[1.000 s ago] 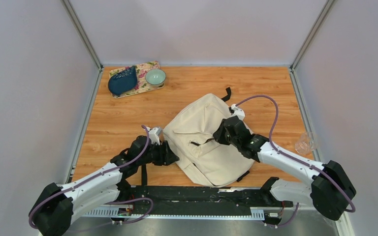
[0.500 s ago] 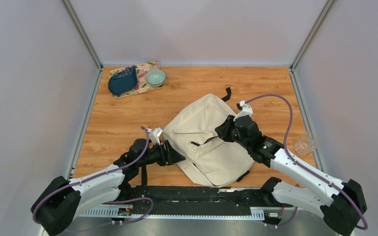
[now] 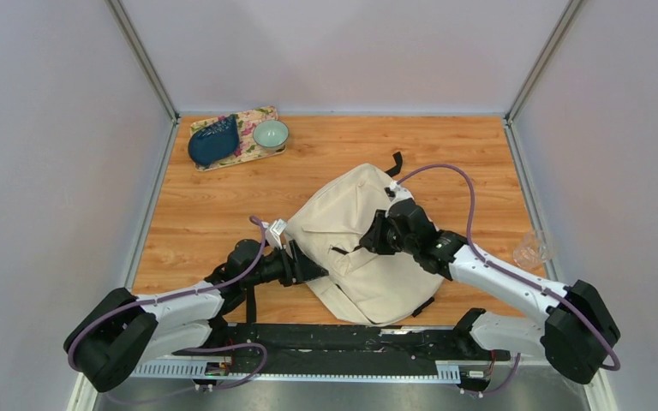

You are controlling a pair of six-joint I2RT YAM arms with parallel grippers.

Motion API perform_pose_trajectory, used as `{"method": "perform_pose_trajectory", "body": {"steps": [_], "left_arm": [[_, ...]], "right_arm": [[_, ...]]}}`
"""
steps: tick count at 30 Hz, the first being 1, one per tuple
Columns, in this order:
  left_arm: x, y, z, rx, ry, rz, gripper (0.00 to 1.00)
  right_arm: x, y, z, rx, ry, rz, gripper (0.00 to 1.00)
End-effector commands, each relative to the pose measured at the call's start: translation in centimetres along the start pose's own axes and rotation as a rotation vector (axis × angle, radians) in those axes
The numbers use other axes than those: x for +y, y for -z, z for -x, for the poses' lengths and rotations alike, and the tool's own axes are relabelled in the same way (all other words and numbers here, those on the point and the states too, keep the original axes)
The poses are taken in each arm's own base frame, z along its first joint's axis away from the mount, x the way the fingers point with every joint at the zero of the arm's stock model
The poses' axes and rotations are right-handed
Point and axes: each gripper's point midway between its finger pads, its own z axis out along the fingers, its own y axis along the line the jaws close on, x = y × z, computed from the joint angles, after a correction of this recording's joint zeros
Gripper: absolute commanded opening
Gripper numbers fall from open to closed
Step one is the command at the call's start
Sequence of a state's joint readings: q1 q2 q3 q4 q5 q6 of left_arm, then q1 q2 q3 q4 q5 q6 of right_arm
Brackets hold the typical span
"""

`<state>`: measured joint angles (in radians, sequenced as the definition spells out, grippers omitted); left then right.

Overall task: Pack the student bag
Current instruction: Adjust the student bag at the center of the board.

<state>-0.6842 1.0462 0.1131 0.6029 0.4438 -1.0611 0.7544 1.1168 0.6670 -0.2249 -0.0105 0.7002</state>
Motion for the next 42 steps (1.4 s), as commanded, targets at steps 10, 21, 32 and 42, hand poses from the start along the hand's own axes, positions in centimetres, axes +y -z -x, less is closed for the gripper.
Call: {"method": "perform_pose_trajectory", "body": {"steps": [10, 21, 32, 42], "left_arm": [[-1.5, -0.8, 0.2, 0.019, -0.006, -0.052, 0.76], [-1.0, -1.2, -0.2, 0.043, 0.013, -0.036, 0.76], [-2.0, -1.8, 1.0, 0.0, 0.023, -0.073, 0.76], [-2.3, -1.8, 1.0, 0.0, 0.022, -0.082, 0.77]], "right_arm": [[-1.0, -4.1, 2.9, -0.05, 0.137, -0.147, 0.17], [0.5, -4.8, 3.1, -0.039, 0.187, -0.065, 0.16], [-2.1, -2.1, -3.0, 0.058, 0.117, -0.029, 0.14], [0.9, 2.2, 5.1, -0.227, 0.123, -0.03, 0.17]]}}
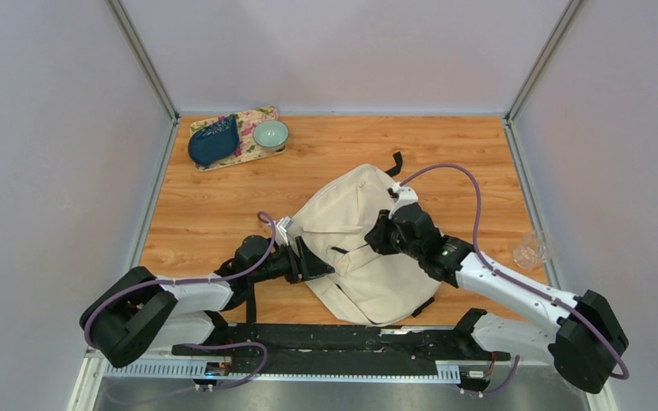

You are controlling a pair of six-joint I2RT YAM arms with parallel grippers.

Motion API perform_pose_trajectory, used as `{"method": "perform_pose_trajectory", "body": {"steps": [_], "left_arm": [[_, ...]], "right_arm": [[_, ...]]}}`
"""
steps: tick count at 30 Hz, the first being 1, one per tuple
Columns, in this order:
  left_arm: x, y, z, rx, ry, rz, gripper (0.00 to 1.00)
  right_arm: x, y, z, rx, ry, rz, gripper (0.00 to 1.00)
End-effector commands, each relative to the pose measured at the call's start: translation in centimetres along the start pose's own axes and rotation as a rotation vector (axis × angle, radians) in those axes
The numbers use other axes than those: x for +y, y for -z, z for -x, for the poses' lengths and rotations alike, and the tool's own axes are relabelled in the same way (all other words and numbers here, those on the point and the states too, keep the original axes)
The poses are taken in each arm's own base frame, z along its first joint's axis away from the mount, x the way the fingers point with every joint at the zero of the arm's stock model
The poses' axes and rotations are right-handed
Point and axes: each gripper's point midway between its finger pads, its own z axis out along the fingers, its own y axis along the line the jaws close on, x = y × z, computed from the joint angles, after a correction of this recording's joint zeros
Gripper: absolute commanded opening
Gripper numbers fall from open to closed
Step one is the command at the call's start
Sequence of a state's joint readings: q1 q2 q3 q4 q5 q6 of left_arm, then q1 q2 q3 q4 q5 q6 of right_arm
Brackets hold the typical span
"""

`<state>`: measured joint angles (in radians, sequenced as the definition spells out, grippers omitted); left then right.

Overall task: Pack the student bag
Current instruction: Adjust the student bag at the center of the board.

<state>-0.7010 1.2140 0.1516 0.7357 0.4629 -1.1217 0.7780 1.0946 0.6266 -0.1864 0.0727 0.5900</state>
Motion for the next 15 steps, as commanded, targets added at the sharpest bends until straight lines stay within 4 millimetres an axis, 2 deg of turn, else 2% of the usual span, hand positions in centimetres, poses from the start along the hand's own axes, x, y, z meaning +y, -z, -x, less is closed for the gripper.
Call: {"method": "perform_pose_trajectory", "body": {"steps": [1, 5, 9, 13, 15], "left_arm": [[-2.0, 0.0, 1.0, -0.033, -0.035, -0.064, 0.77], [-1.5, 0.1, 1.0, -0.044, -0.033, -0.046, 0.77], [-1.3, 0.0, 1.0, -0.048, -0.027, -0.036, 0.77], [-1.3, 0.0, 1.0, -0.04, -0.026, -0.039, 0.77], [-1.3, -0.1, 0.9, -0.036, -0.03, -0.038, 0.77]], "right_arm": [[1.3, 2.1, 5.7, -0.187, -0.001, -0.018, 0.18], [-0.1, 1.0, 5.7, -0.182, 0.02, -0.081, 0.19], [-1.6, -1.9, 2.6, -0.069, 0.018, -0.139, 0.16], [-2.8, -3.2, 0.1, 0.011, -0.012, -0.181, 0.13], [-3.4, -3.5, -0.5, 0.018, -0.027, -0.2, 0.13]]}}
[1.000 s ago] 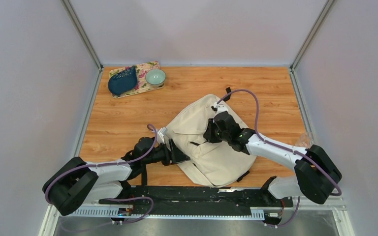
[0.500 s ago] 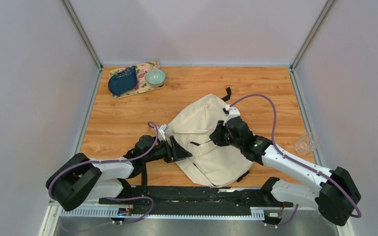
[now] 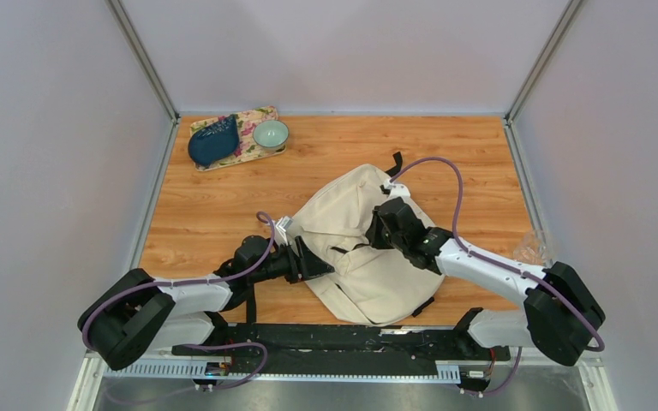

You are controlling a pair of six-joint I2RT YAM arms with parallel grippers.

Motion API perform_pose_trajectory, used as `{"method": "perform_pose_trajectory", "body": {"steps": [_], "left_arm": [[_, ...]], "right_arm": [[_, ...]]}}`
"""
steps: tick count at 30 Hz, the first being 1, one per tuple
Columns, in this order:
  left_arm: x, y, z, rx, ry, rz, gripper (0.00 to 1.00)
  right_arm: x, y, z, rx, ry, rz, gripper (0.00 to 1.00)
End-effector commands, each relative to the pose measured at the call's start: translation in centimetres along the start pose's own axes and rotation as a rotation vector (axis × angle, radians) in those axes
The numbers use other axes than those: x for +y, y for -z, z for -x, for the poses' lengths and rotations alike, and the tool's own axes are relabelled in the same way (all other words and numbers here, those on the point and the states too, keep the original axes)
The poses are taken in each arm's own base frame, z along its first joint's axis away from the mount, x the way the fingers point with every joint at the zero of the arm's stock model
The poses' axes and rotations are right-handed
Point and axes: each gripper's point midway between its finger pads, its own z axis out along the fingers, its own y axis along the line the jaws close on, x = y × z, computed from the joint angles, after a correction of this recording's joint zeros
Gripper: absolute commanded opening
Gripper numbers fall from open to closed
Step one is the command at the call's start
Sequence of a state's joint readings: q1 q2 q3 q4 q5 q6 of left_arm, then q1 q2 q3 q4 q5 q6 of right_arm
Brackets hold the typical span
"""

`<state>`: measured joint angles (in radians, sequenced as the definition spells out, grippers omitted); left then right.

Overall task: Pack the student bag
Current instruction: Adjust the student bag at the center of the board.

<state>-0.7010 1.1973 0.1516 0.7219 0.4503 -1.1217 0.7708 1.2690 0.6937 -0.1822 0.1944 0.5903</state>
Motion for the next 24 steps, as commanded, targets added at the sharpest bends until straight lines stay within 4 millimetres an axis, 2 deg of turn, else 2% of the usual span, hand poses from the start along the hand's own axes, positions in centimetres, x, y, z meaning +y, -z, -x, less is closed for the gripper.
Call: {"method": "perform_pose_trajectory", "body": {"steps": [1, 5, 10, 13, 15, 18, 24], "left_arm": [[-1.3, -0.2, 0.7, -0.023, -0.029, -0.043, 0.77], [-1.4, -0.5, 0.4, 0.006, -0.025, -0.048, 0.77], [-1.2, -0.6, 0.6, 0.001, -0.015, -0.042, 0.78], [-0.7, -0.7, 0.8, -0.02, -0.009, -0.02, 0.78], [-0.6, -0.8, 1.1, -0.039, -0.003, -0.012, 0.79], [0.1, -1.0, 1.8, -0.073, 0.006, 0.022, 0.79], [1.4, -1.8, 2.9, -0.126, 0.046, 0.082, 0.79]], "right_arm": [[-1.1, -0.8, -0.8, 0.012, -0.031, -0.055, 0.13], [-1.5, -1.0, 0.1, -0.014, -0.011, -0.091, 0.14], [0.1, -0.9, 3.0, -0.056, 0.014, -0.062, 0.14], [1.4, 0.8, 4.4, -0.093, 0.005, 0.007, 0.17], [2.7, 2.5, 5.5, -0.136, -0.008, 0.083, 0.24], [3.8, 4.2, 5.6, -0.141, -0.003, 0.155, 0.36], [3.7, 5.6, 4.4, -0.124, -0.021, 0.175, 0.38]]}}
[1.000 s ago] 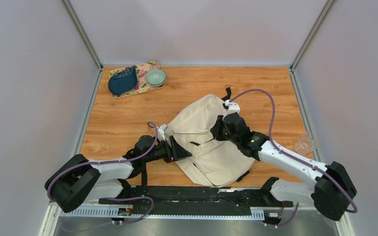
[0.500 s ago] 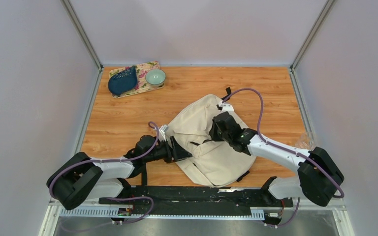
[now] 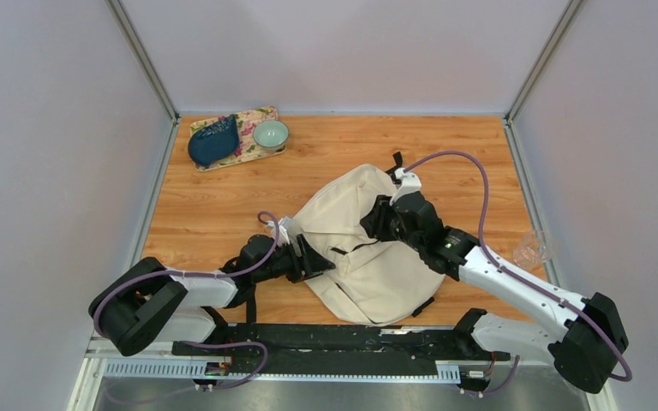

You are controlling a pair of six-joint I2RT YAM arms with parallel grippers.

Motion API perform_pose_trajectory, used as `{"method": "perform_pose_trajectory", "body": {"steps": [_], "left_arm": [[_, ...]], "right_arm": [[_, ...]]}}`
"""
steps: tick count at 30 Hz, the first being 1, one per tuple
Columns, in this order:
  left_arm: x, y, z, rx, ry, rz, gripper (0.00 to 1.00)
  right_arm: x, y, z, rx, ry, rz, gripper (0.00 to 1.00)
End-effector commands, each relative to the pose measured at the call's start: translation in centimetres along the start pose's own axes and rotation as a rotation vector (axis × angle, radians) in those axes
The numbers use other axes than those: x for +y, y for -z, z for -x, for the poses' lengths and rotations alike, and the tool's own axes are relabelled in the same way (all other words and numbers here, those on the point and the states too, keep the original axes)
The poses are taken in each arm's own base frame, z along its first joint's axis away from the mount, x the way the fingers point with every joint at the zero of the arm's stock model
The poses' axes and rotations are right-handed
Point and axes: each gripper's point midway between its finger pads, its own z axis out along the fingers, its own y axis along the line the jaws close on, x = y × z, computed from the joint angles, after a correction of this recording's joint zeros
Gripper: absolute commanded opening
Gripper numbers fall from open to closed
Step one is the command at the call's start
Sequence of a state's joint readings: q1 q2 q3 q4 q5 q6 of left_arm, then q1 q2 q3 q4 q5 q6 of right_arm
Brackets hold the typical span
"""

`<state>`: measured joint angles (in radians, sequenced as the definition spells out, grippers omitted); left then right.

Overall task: Pack the student bag
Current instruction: Adjust the student bag at the center of the board, then zip the student bag at the center of the board.

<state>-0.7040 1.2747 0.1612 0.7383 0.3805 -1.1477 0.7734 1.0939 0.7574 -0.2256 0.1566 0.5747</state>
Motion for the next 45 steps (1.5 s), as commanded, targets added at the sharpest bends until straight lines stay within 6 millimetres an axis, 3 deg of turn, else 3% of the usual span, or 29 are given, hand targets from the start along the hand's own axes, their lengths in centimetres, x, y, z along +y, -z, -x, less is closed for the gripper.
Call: {"method": "perform_pose_trajectory", "body": {"steps": [1, 7, 17, 21, 25, 30, 37, 39, 40, 45], "left_arm": [[-0.2, -1.2, 2.6, -0.107, 0.008, 0.022, 0.79], [1.6, -2.1, 3.9, -0.162, -0.005, 0.114, 0.75], [3.4, -3.6, 5.2, -0.171, -0.085, 0.224, 0.34], [3.3, -4.0, 5.9, -0.177, -0.113, 0.234, 0.24], [3.0, -4.1, 6.5, -0.175, -0.146, 0.243, 0.0], [2.3, -3.4, 7.7, -0.184, -0.221, 0.271, 0.0], [1.4, -1.4, 8.1, -0.182, -0.339, 0.292, 0.0], [1.0, -1.0, 8.1, -0.185, -0.351, 0.283, 0.0], [1.1, -0.9, 8.1, -0.189, -0.35, 0.283, 0.0], [0.5, -0.3, 8.3, -0.2, -0.349, 0.26, 0.0]], "right_arm": [[0.6, 1.1, -0.5, 0.001, -0.012, 0.042, 0.38], [0.9, 1.6, -2.1, 0.025, -0.03, 0.066, 0.38], [2.6, 2.0, -3.1, 0.06, 0.019, 0.121, 0.38], [3.3, 1.8, -3.7, 0.083, 0.048, 0.13, 0.38], [3.4, 1.7, -3.9, 0.087, 0.057, 0.122, 0.38], [3.9, 1.6, -3.9, 0.09, 0.071, 0.13, 0.39], [6.0, 0.6, -3.2, 0.097, 0.177, 0.148, 0.54], [6.1, -0.2, -3.8, 0.126, 0.216, 0.129, 0.54], [6.9, -0.4, -3.2, 0.12, 0.233, 0.133, 0.54], [6.2, -2.5, -4.1, 0.165, 0.335, 0.04, 0.54]]}}
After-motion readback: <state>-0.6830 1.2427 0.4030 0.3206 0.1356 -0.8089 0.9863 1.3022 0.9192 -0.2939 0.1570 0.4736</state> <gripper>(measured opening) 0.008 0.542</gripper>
